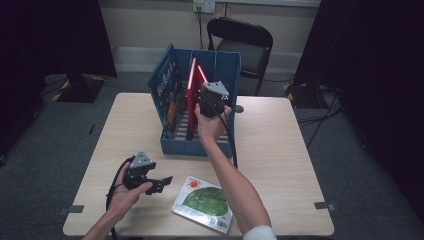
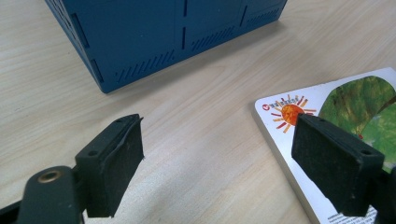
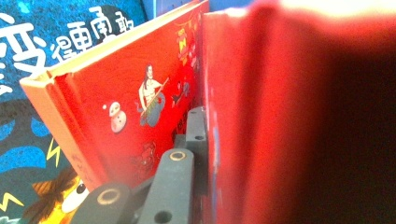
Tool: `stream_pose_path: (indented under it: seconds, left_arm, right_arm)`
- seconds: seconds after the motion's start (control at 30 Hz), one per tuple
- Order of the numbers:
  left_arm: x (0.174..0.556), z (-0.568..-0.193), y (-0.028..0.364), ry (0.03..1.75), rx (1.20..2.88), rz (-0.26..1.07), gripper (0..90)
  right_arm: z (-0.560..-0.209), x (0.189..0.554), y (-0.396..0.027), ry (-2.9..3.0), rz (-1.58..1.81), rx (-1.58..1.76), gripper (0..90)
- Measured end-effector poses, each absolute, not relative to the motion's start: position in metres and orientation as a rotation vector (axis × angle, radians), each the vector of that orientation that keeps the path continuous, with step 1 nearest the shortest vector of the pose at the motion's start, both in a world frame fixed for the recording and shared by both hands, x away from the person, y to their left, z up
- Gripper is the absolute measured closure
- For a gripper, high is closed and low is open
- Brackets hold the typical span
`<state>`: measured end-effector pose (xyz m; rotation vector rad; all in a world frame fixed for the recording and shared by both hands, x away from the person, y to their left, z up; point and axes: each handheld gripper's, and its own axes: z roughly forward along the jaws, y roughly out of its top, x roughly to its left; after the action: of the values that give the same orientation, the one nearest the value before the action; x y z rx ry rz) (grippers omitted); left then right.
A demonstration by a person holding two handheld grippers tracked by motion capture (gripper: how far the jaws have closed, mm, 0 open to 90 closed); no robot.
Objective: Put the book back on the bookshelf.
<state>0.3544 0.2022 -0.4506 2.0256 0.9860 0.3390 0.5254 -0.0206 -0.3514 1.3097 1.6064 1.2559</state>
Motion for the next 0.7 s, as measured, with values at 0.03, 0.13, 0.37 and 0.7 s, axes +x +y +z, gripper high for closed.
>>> stream_pose_path:
  seconds: [0.03, 0.13, 0.37, 0.7]
  left_arm:
    - [0.355, -0.451, 0.202, 0.986, 2.025, 0.338, 16.4]
    - [0.355, -0.451, 0.203, 0.994, 2.023, 0.335, 16.4]
    - [0.354, -0.451, 0.201, 0.985, 2.022, 0.331, 16.4]
    - [0.355, -0.452, 0.202, 0.993, 2.021, 0.327, 16.4]
  right_arm:
    - [-0.351, 0.525, -0.020, 1.602, 1.255, 1.304, 80.4]
    - [-0.349, 0.526, -0.018, 1.596, 1.255, 1.278, 80.5]
    - [-0.344, 0.538, -0.016, 1.575, 1.265, 1.291, 80.4]
    - [-0.357, 0.539, -0.013, 1.576, 1.255, 1.290, 80.0]
